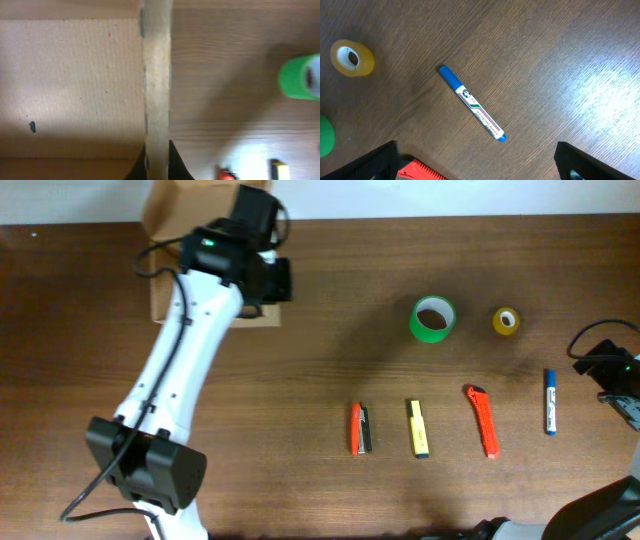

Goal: Pack container
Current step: 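Push the cardboard box with the left gripper toward the table center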

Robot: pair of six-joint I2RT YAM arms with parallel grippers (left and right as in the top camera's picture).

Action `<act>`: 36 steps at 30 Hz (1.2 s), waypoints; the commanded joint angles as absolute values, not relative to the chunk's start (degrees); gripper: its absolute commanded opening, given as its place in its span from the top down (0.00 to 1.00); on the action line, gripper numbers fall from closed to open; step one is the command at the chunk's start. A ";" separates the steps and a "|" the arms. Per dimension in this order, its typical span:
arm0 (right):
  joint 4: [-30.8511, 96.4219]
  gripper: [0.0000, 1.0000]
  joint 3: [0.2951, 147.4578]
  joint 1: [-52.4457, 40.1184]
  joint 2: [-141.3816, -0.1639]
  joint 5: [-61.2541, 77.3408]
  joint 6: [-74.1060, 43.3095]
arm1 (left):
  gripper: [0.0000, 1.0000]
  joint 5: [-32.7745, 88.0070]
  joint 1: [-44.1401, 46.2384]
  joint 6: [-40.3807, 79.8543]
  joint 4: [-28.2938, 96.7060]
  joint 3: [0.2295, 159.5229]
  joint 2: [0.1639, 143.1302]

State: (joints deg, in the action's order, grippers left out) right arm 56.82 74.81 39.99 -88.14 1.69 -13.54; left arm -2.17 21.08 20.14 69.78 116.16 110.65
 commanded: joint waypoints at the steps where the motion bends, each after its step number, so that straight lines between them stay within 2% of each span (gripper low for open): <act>1: 56.82 0.01 75.99 40.10 -88.51 2.79 -14.02 | 0.98 -4.10 24.69 27.31 69.32 117.19 112.64; 8: 56.80 0.01 75.99 40.10 -88.51 4.73 -14.04 | 0.98 -6.55 30.94 27.42 67.35 117.19 119.79; 15: 56.82 0.01 75.99 40.10 -88.51 5.80 -14.02 | 0.98 -8.64 31.51 28.95 67.31 117.27 125.43; 25: 56.82 0.01 75.99 39.66 -88.51 5.80 -14.02 | 0.98 -10.68 33.34 36.77 61.76 117.27 126.63; 36: 56.77 0.01 75.99 38.92 -88.51 5.78 -14.02 | 0.98 -13.39 39.40 37.08 63.02 117.25 126.65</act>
